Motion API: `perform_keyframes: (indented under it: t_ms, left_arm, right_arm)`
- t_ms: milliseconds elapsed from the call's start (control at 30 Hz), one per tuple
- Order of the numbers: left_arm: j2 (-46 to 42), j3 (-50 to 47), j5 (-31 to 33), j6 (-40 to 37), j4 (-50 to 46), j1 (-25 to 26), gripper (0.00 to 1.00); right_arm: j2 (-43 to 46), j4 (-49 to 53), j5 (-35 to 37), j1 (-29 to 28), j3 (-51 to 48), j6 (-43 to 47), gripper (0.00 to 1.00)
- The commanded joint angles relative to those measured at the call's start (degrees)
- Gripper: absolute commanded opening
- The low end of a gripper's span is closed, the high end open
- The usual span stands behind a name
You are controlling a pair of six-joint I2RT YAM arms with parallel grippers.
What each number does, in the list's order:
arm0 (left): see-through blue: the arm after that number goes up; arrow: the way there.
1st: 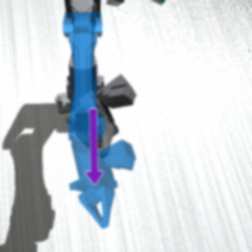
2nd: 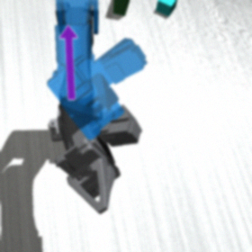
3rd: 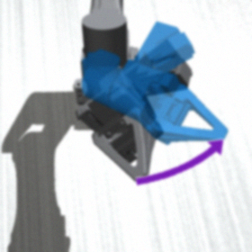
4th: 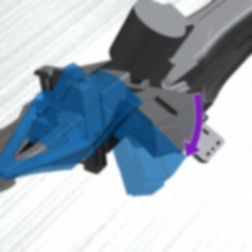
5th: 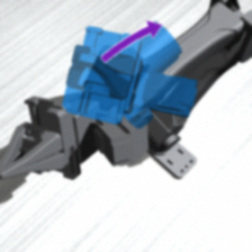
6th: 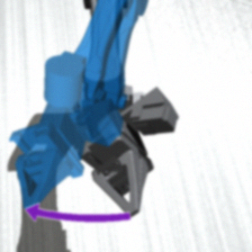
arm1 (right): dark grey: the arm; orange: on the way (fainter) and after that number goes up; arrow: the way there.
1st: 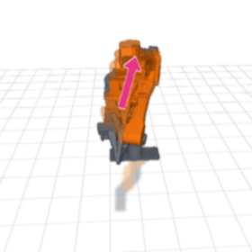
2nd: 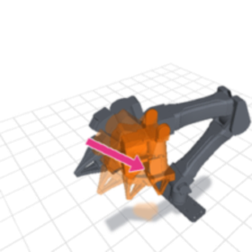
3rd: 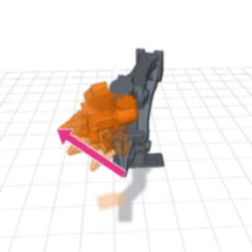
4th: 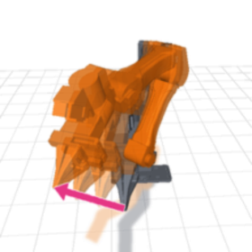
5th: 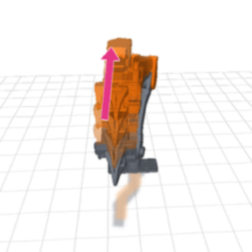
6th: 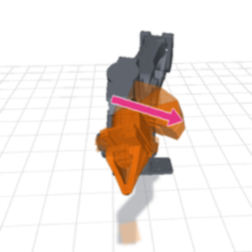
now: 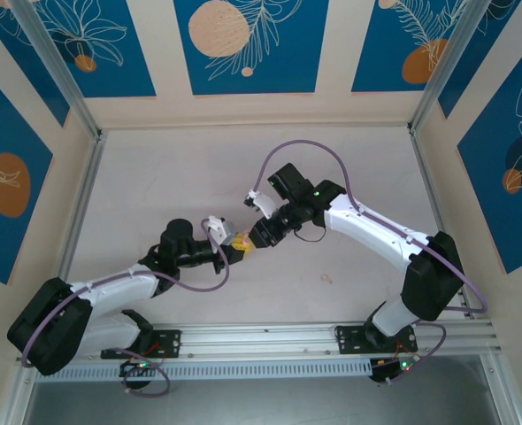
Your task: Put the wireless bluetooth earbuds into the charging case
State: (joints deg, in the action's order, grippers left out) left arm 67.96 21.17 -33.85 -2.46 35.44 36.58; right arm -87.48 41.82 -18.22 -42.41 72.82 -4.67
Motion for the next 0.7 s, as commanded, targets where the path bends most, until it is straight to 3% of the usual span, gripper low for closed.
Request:
perform_keyframes:
  t_ms: [0, 200, 467, 667]
  left_arm:
    - [-0.8, 2.1, 0.4, -2.3, 0.5, 0.7, 0.15]
    - [-0.8, 2.5, 0.8, -4.3, -2.1, 0.7, 0.15]
    - [-2.5, 2.9, 4.0, -9.4, -6.8, 0.8, 0.14]
    - [-2.9, 2.6, 4.8, -10.3, -7.2, 0.8, 0.14]
  right_arm:
    - [3.0, 2.3, -1.6, 0.0, -0.9, 0.7, 0.23]
    - [6.4, 1.7, -1.3, 0.8, -1.1, -2.5, 0.28]
    - [4.7, 3.3, 1.7, 1.0, 2.5, -15.8, 0.28]
    - [3.5, 0.7, -0.4, 0.6, 1.7, -23.4, 0.29]
